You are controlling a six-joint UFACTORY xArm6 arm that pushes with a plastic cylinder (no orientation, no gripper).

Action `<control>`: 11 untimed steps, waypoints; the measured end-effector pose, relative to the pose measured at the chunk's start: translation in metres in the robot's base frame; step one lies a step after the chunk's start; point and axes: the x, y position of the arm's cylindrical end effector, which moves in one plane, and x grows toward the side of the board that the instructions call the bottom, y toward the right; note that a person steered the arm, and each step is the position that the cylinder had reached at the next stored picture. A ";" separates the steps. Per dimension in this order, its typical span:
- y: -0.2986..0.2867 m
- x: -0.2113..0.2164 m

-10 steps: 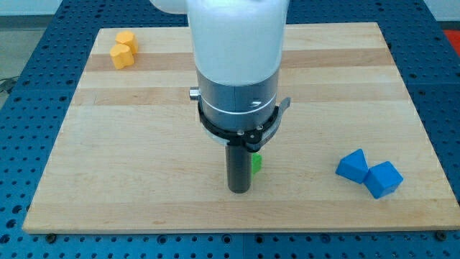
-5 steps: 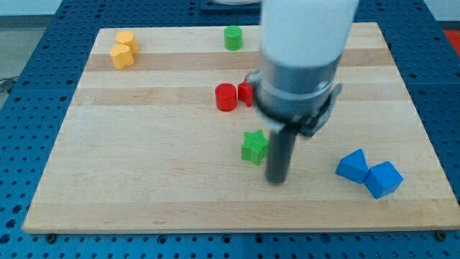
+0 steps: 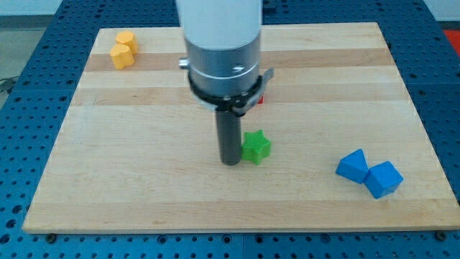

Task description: Place the green star diagonally to the bottom right of the green circle

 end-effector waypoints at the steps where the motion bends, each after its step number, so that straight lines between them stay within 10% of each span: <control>1: 0.013 -0.005; 11: 0.026 0.037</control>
